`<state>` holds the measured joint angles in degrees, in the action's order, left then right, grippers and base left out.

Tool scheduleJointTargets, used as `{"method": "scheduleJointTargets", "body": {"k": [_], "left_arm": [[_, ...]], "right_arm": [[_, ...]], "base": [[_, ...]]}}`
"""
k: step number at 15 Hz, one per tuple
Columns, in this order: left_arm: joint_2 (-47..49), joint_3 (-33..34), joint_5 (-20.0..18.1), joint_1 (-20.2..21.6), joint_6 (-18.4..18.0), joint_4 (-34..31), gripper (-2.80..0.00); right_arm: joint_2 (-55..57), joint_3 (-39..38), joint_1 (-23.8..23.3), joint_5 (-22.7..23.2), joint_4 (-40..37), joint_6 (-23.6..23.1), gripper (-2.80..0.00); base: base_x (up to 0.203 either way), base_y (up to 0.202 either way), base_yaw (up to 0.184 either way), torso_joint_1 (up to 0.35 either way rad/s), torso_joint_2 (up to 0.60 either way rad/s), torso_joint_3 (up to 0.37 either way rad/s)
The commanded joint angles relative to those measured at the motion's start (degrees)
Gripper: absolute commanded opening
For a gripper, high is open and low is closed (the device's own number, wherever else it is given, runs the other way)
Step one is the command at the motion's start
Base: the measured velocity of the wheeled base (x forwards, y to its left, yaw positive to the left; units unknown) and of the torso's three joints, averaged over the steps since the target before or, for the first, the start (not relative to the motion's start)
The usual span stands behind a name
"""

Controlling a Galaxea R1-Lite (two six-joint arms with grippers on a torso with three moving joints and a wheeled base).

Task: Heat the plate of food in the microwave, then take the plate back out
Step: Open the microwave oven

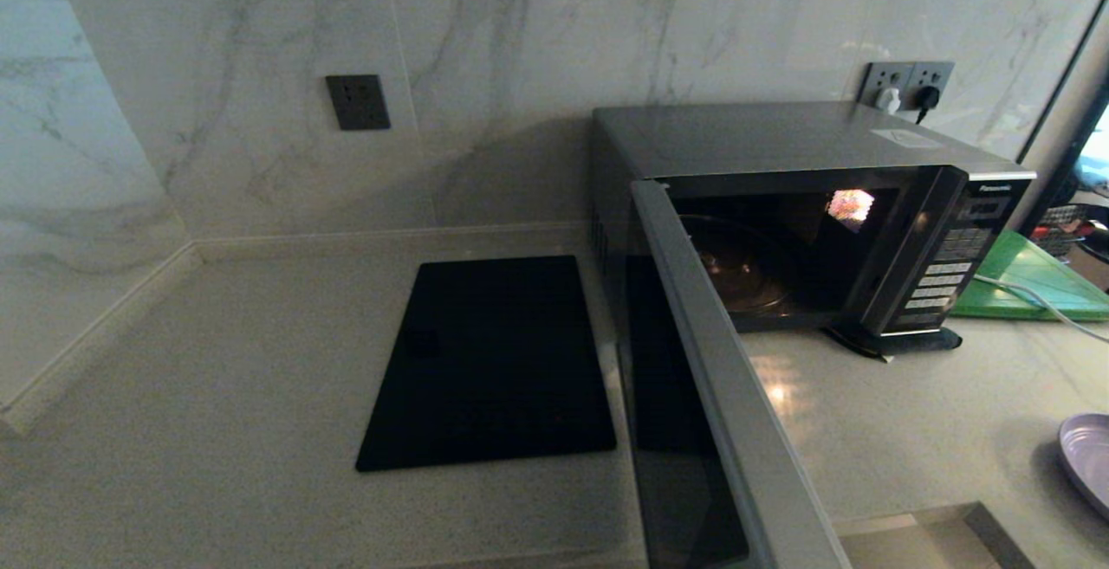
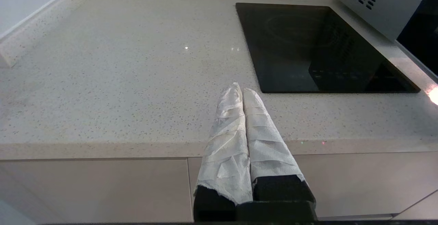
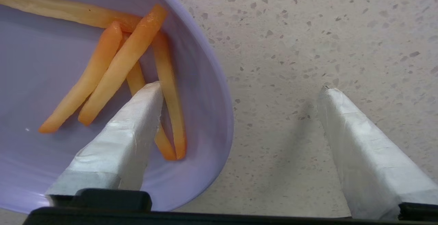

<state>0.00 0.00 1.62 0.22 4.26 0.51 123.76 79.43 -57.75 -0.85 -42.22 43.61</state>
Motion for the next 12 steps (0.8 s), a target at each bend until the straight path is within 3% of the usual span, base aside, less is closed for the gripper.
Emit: {"method": "scheduleJointTargets", "body": {"k": [1,12], "left_arm": [[0.1,0.0,0.0,0.0,0.0,0.0,-2.8],[0.1,0.0,0.0,0.0,0.0,0.0,-2.8]], "right_arm": [[0.2,0.0,0.0,0.0,-0.2,0.3,-2.8],[0.0,0.7,-0.1,0.0,-0.2,-0.2,-2.8]], "base": [[0.0,0.0,0.0,0.0,0.0,0.0],[0.0,0.0,0.0,0.0,0.0,0.0]]}}
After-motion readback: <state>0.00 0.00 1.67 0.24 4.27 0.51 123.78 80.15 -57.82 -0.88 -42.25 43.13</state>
